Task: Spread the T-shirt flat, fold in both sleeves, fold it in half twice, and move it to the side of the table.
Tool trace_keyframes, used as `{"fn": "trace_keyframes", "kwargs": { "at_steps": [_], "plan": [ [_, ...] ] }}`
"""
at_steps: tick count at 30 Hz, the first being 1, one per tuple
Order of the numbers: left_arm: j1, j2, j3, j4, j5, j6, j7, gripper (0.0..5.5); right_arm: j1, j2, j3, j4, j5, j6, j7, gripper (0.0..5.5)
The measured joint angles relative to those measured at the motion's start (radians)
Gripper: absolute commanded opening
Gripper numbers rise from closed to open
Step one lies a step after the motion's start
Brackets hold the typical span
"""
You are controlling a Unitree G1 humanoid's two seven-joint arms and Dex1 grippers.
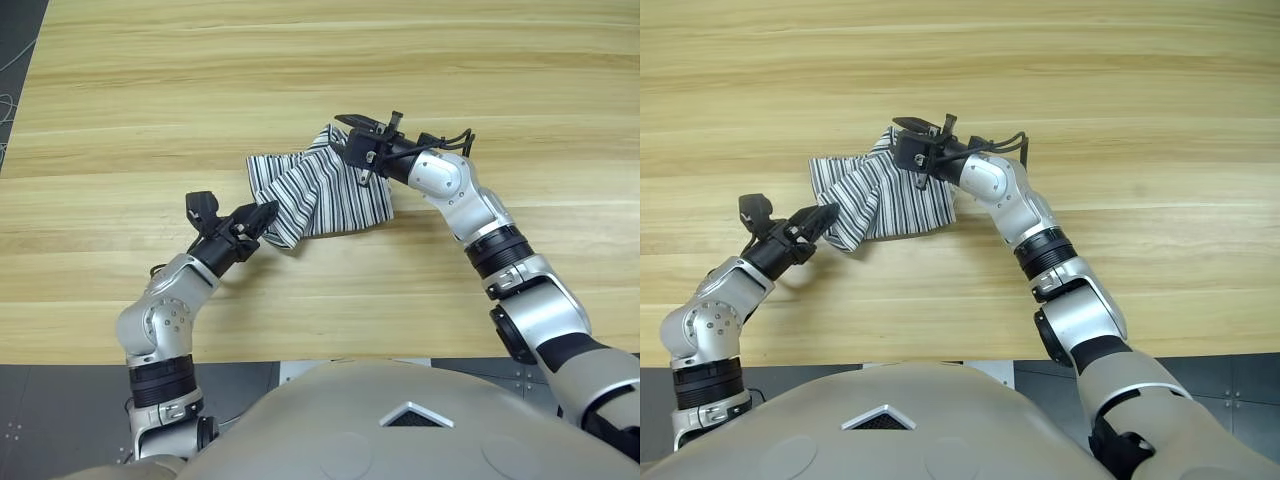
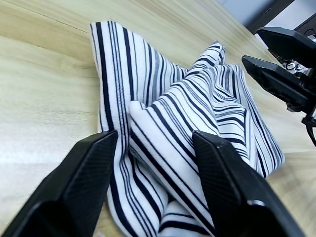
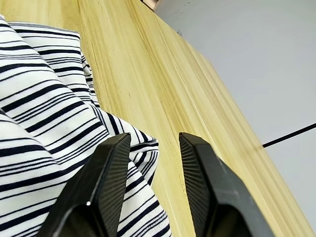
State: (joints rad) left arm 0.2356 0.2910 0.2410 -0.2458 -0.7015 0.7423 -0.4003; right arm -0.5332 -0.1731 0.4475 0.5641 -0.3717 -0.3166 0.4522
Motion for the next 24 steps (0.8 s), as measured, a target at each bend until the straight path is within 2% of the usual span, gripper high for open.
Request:
{"fn": "trace_keyframes", "kwargs": {
  "at_steps": [24],
  "plan": [
    [0.037,-0.008,-0.012,-0.105,-0.003,0.003,0.036,2.84,0.0,0.0,0.004,0.018,-0.009,0.0,-0.012,1.8]
  ]
}}
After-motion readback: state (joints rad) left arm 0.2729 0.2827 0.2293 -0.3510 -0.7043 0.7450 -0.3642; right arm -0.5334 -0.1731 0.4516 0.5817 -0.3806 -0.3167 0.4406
